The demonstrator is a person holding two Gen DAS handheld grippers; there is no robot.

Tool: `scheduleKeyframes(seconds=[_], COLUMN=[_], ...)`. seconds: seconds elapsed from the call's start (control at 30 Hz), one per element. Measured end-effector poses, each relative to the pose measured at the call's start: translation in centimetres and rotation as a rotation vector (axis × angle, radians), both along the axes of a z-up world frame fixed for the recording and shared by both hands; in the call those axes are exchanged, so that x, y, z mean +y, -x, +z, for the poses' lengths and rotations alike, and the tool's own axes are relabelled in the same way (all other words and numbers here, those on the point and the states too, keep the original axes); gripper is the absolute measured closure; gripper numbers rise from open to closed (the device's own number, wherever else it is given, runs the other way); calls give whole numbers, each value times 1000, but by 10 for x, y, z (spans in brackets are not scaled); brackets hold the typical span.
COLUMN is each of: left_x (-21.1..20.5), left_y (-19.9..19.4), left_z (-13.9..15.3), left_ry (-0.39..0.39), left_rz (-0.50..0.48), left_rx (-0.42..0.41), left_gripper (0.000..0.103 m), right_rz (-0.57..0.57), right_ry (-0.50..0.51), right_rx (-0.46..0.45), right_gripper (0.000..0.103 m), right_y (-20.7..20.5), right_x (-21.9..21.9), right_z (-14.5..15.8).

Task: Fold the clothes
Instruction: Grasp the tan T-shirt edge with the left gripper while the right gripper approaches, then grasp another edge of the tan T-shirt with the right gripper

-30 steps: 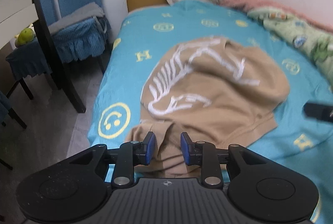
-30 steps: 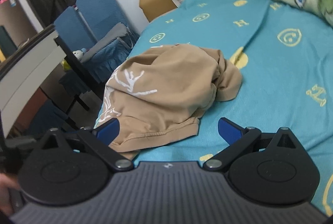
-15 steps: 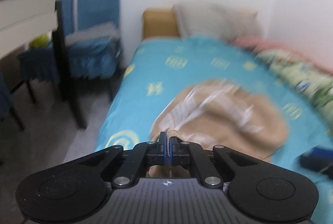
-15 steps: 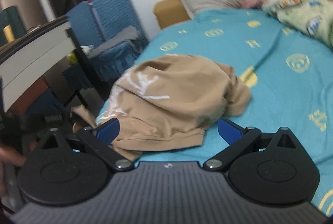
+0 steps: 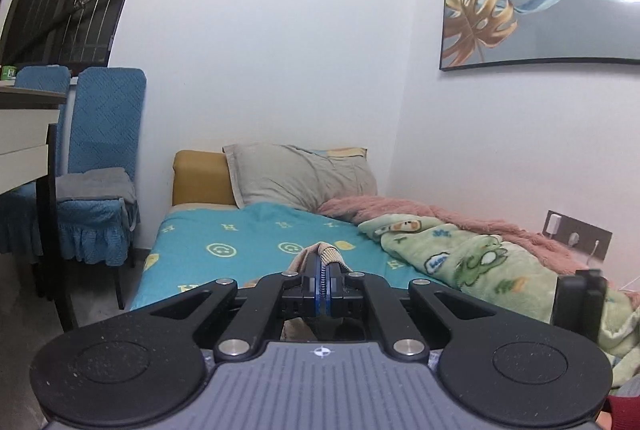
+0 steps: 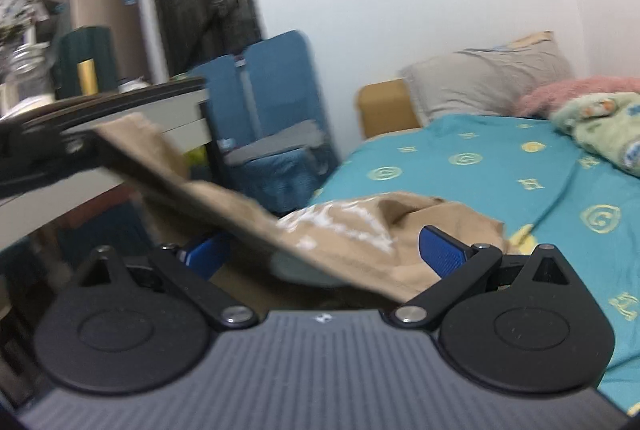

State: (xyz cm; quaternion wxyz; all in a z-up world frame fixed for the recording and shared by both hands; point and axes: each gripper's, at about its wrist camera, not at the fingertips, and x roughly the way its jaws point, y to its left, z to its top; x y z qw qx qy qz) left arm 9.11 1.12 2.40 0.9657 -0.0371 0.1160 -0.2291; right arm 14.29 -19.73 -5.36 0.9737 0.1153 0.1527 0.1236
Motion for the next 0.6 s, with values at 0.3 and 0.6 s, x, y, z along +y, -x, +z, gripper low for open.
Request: scheduleKeyframes(seconds=[0.3, 0.6], left_x=[9, 26], left_y=[-3, -10], left_z=[-4, -3], left_ry=[33, 43], left_rz=[47, 99], left_rx=[19, 57], left_gripper=[101, 101], right_rz=[-325, -236], right_ry=[-151, 88], right_rx=[227, 352], right_gripper=[0, 30], right_y=[-32, -59], right_x=[-72, -47], right_z=[-29, -56])
